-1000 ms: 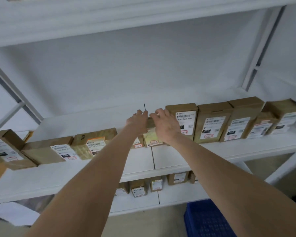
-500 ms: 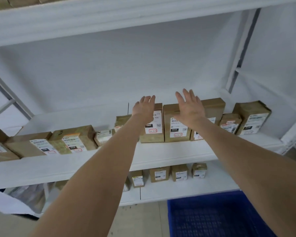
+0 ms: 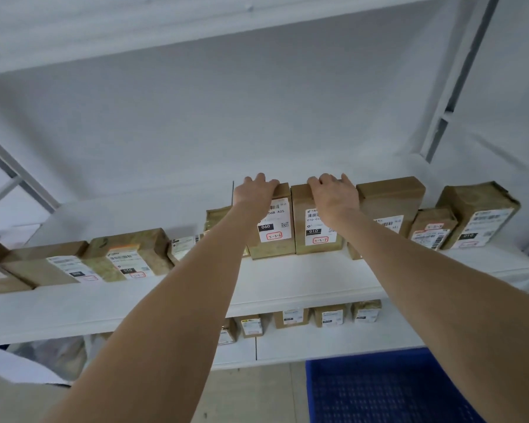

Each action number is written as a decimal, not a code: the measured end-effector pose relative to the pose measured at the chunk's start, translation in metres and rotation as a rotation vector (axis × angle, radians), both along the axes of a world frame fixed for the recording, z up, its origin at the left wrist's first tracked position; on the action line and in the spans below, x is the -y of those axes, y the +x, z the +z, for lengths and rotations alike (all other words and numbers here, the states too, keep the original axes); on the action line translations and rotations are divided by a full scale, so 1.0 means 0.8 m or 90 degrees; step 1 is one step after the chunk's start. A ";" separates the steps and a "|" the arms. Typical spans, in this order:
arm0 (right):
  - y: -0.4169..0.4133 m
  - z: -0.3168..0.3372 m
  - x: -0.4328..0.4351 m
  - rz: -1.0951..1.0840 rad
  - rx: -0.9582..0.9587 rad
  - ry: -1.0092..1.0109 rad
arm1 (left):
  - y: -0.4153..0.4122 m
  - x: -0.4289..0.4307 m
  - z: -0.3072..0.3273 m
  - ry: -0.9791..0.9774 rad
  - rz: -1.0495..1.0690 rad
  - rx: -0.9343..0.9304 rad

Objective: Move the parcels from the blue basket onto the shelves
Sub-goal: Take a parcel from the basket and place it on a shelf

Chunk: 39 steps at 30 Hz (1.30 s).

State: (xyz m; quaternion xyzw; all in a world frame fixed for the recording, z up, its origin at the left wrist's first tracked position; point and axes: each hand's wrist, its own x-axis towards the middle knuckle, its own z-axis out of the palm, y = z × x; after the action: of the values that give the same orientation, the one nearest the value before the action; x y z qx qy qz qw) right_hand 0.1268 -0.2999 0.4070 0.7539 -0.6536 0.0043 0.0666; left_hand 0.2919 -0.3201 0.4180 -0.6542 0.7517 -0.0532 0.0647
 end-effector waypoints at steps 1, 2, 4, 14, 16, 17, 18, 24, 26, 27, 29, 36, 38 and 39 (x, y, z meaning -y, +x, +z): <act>0.001 -0.001 0.004 -0.003 0.003 -0.003 | 0.000 0.003 0.000 0.001 -0.002 0.000; 0.002 -0.001 0.007 -0.008 0.006 -0.002 | 0.000 0.005 0.001 0.003 -0.004 -0.003; 0.003 0.000 0.011 -0.017 0.007 0.000 | 0.001 0.009 0.001 0.001 -0.007 -0.009; 0.003 0.007 0.019 -0.035 0.010 0.037 | 0.000 0.018 0.003 0.008 -0.020 -0.009; 0.001 0.004 0.022 -0.025 0.004 0.042 | -0.004 0.015 0.007 0.014 -0.011 -0.003; -0.001 0.001 0.023 -0.019 -0.002 0.044 | -0.006 0.013 0.009 0.016 -0.006 0.002; -0.004 0.000 0.022 -0.018 -0.003 0.047 | -0.009 0.010 0.011 0.016 -0.004 0.006; -0.046 0.019 0.006 0.004 0.069 0.040 | -0.054 -0.006 0.026 -0.006 0.005 -0.023; -0.074 0.030 -0.001 0.008 0.114 0.013 | -0.078 -0.012 0.026 -0.020 -0.002 -0.053; -0.091 0.036 -0.003 0.006 0.134 0.000 | -0.092 -0.014 0.025 -0.027 -0.005 -0.059; -0.127 0.044 -0.008 -0.010 0.164 -0.016 | -0.120 -0.018 0.024 -0.032 -0.011 -0.060; -0.208 0.027 -0.012 0.035 0.129 0.085 | -0.179 -0.006 0.019 -0.016 0.001 -0.039; -0.208 0.016 -0.008 0.046 0.113 0.118 | -0.181 0.002 0.014 0.013 0.007 -0.023; -0.206 0.010 -0.005 0.053 0.103 0.124 | -0.180 0.006 0.012 0.028 0.007 -0.018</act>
State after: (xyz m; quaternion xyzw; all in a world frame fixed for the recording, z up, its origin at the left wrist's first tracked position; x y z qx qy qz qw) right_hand -0.0384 -0.2959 0.4153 0.7805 -0.6222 0.0040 -0.0600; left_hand 0.1476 -0.3246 0.4273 -0.6572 0.7501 -0.0270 0.0686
